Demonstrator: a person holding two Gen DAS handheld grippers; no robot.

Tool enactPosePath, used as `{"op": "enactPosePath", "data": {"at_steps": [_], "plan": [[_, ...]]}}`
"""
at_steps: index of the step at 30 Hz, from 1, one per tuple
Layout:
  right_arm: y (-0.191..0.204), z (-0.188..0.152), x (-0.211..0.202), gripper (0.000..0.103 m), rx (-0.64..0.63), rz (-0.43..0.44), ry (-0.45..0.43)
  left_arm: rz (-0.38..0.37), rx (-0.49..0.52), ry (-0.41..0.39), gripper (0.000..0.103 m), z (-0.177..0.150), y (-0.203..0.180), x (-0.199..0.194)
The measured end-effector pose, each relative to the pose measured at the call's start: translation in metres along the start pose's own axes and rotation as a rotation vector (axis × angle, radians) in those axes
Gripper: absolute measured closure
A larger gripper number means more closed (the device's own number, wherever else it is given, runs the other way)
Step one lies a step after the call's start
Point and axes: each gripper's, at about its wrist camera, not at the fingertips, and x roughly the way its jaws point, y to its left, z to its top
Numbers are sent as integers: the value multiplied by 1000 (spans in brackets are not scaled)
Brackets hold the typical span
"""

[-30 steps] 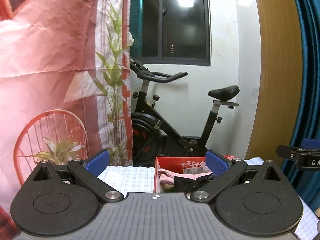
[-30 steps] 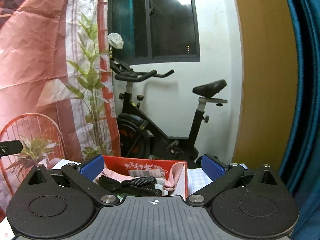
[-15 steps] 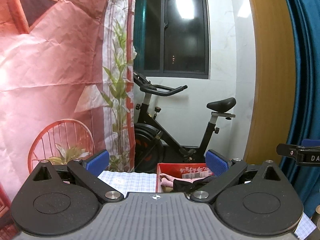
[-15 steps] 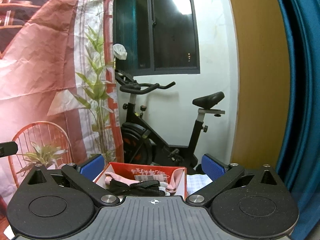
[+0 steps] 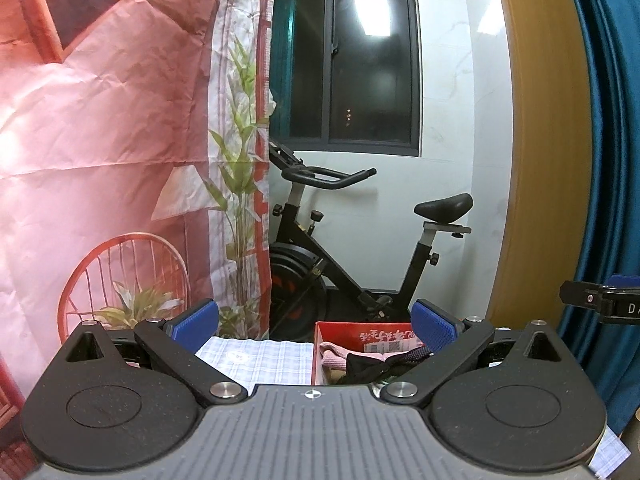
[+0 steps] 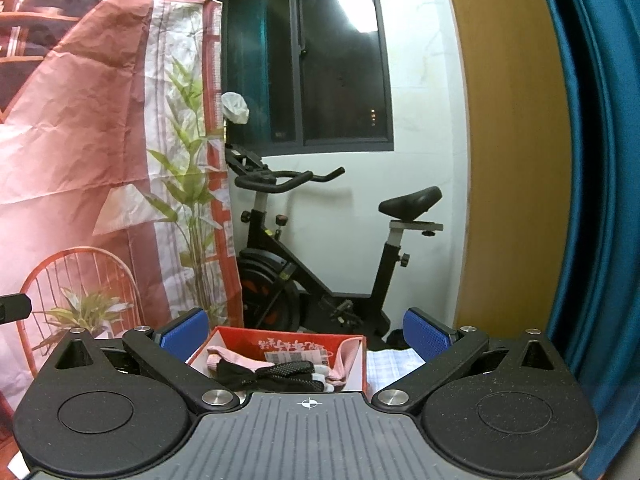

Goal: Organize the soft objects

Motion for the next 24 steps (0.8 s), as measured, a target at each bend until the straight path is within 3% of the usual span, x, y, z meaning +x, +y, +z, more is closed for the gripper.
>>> {"op": "enactPosePath", "data": {"at_steps": [24], "plan": [[2, -4, 9, 0, 5, -20, 17, 41, 26, 6, 0, 0, -2, 1]]}}
